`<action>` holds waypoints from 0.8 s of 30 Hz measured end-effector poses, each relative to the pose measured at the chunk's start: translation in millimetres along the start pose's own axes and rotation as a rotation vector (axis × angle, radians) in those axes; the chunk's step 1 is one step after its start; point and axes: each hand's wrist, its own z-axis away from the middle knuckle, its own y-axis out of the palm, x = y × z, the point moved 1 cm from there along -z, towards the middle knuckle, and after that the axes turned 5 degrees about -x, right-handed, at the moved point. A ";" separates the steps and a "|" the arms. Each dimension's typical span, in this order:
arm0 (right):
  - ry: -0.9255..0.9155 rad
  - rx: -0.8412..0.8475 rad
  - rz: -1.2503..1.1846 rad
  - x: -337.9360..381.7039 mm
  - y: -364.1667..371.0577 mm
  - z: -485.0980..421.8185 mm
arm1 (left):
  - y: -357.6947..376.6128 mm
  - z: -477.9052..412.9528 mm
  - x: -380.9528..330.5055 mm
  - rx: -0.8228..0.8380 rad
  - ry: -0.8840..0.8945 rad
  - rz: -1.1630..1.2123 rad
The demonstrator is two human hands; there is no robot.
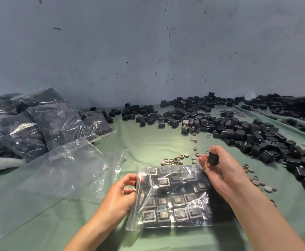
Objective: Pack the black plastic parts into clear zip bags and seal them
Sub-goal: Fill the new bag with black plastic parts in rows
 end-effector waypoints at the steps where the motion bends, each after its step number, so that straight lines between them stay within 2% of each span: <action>1: -0.004 0.003 -0.007 0.1 -0.2 0.6 | 0.3 0.1 0.8 0.000 -0.001 0.009; 5: 0.018 -0.002 -0.050 0.5 -2.0 0.9 | 0.6 1.2 -1.7 0.027 -0.064 0.056; 10: 0.079 -0.049 -0.205 3.6 -1.6 -0.1 | 9.2 8.0 -17.0 0.020 0.052 -0.081; 13: 0.059 -0.042 -0.183 1.9 -0.5 1.2 | 10.2 7.4 -16.3 -0.002 0.012 -0.001; 17: 0.052 -0.031 -0.158 0.8 -1.7 3.1 | 10.4 4.3 -10.5 -0.136 0.042 0.025; 24: -0.049 0.024 0.037 -4.0 -3.2 -0.5 | 20.1 0.4 -8.2 -0.161 0.000 0.036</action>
